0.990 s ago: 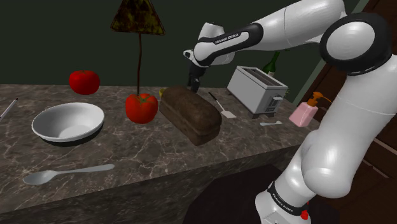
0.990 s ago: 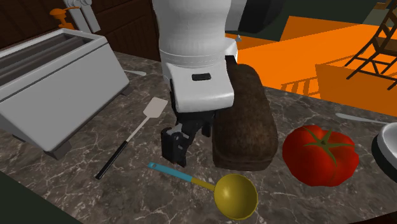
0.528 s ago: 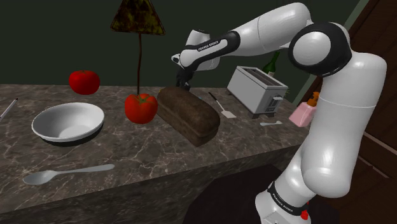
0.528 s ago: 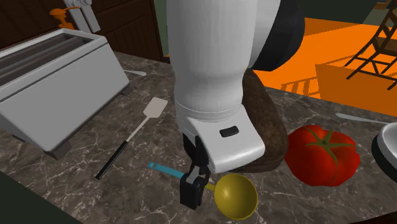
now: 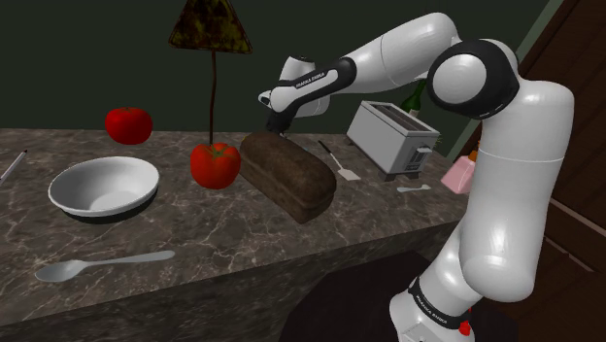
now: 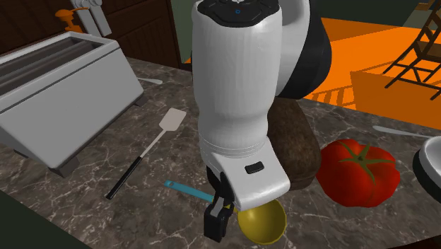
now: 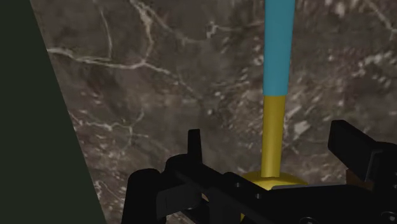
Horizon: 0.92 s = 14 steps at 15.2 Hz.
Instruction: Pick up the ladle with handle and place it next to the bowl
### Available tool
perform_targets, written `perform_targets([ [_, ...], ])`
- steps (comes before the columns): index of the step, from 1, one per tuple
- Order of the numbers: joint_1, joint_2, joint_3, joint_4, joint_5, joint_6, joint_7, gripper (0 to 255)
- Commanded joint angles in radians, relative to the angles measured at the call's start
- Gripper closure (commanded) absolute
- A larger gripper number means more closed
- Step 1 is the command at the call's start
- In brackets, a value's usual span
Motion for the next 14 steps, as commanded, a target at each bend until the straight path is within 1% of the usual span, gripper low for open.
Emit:
perform_targets([
  [1, 0.0, 0.001, 0.0, 0.0, 0.0, 0.001, 0.0, 0],
  [5, 0.0, 0.0, 0.0, 0.0, 0.0, 0.001, 0.0, 0],
  [6, 0.0, 0.0, 0.0, 0.0, 0.0, 0.001, 0.0, 255],
  [14, 0.0, 0.001, 0.0, 0.0, 0.0, 0.001, 0.0, 255],
])
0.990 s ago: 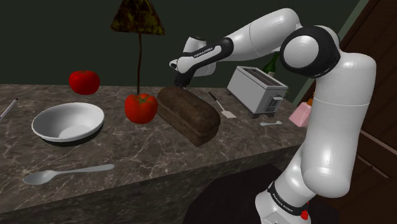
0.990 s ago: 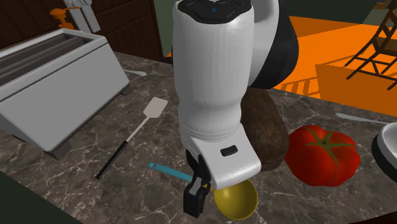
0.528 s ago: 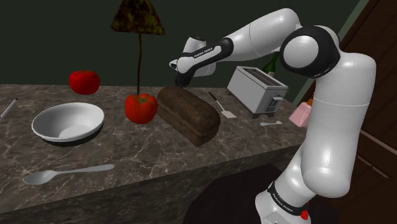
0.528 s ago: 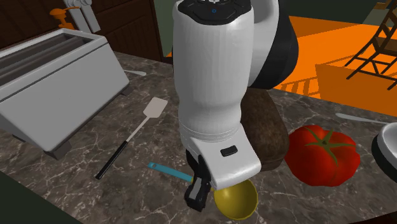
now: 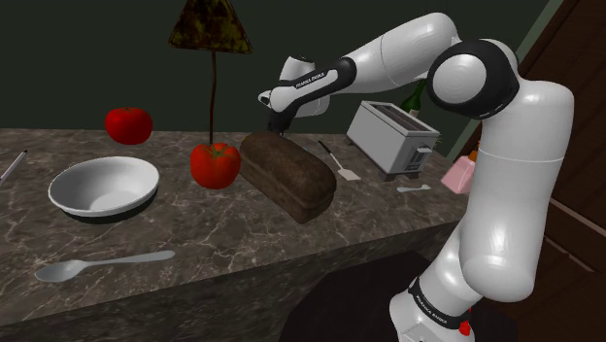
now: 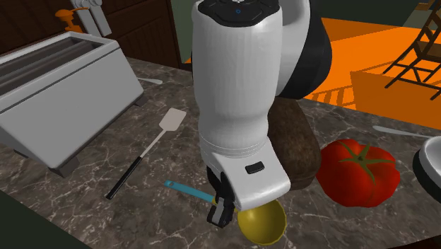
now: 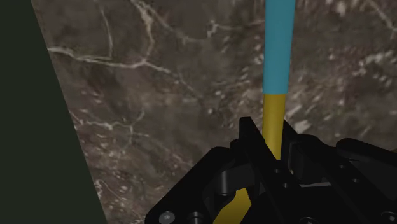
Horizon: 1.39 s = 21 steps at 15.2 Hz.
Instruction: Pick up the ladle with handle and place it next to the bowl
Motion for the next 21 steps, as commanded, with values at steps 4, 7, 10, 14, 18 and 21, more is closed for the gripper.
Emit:
perform_targets([
  [4, 0.002, -0.022, -0.004, 0.011, -0.007, -0.034, 0.005, 255],
  [7, 0.004, -0.042, -0.007, 0.025, -0.014, -0.068, 0.01, 255],
  [10, 0.006, -0.061, -0.009, 0.04, -0.02, -0.102, 0.014, 255],
  [14, 0.008, -0.084, -0.012, 0.065, -0.028, -0.148, 0.019, 255],
  [18, 0.009, -0.103, -0.015, 0.093, -0.034, -0.196, 0.024, 255],
  [21, 0.01, -0.117, -0.016, 0.116, -0.038, -0.232, 0.027, 255],
])
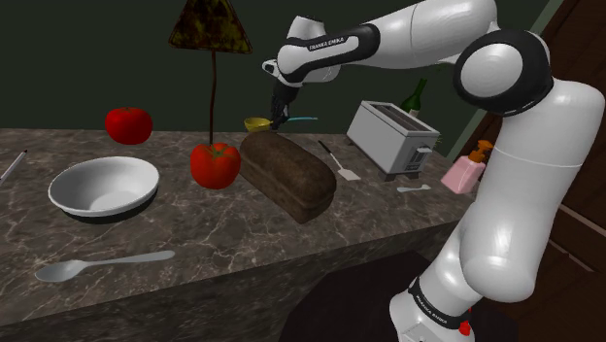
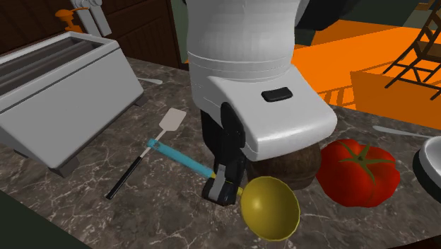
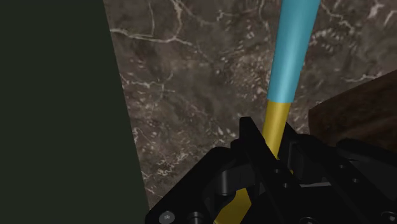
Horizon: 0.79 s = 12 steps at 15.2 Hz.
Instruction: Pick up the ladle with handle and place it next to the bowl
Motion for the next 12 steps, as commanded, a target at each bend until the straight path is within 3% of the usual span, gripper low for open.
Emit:
perform_targets([
  [1, 0.0, -0.008, -0.001, 0.019, -0.002, -0.027, 0.001, 255],
  [9, 0.0, -0.032, -0.004, 0.094, -0.011, -0.126, 0.007, 255],
  [12, 0.046, -0.078, 0.016, 0.033, -0.038, -0.109, 0.08, 255],
])
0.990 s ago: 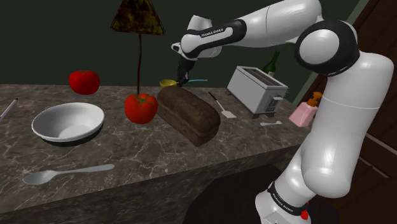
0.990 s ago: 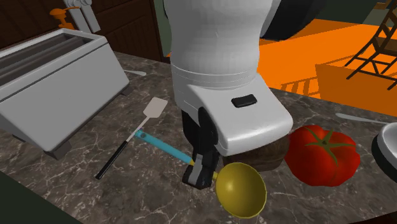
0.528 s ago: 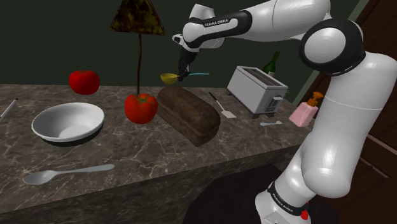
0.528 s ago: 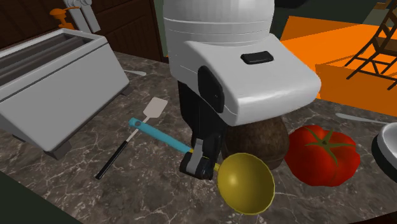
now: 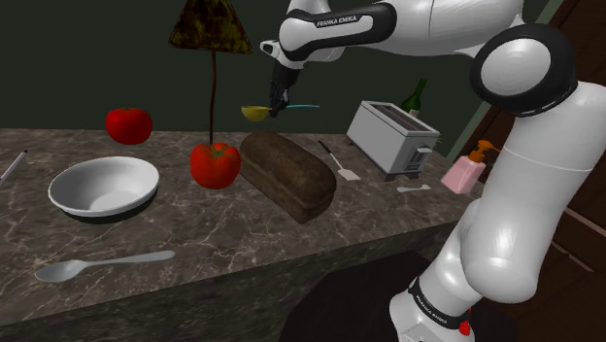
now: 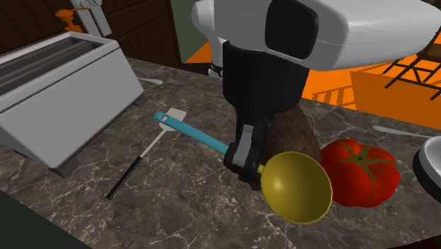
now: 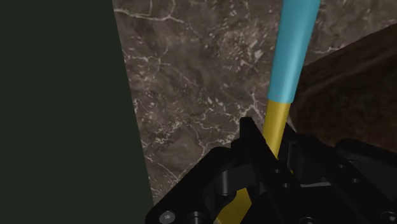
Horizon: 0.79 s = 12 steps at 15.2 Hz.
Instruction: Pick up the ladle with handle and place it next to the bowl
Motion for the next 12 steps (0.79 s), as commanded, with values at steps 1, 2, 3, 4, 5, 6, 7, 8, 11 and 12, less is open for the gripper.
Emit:
perform_targets([
  [1, 0.03, -0.027, 0.015, -0.04, -0.018, 0.014, 0.051, 255],
  [2, 0.044, -0.04, 0.022, -0.056, -0.027, 0.018, 0.076, 255],
  [3, 0.058, -0.051, 0.03, -0.071, -0.035, 0.021, 0.101, 255],
  [4, 0.072, -0.062, 0.039, -0.085, -0.043, 0.024, 0.126, 255],
  [5, 0.086, -0.072, 0.047, -0.097, -0.051, 0.026, 0.151, 255],
  [6, 0.099, -0.081, 0.056, -0.108, -0.058, 0.028, 0.177, 255],
  [7, 0.112, -0.089, 0.065, -0.118, -0.065, 0.03, 0.202, 255],
  [8, 0.125, -0.096, 0.075, -0.127, -0.073, 0.031, 0.227, 255],
  [11, 0.163, -0.111, 0.104, -0.146, -0.092, 0.031, 0.304, 255],
  [12, 0.176, -0.114, 0.114, -0.149, -0.098, 0.03, 0.329, 255],
])
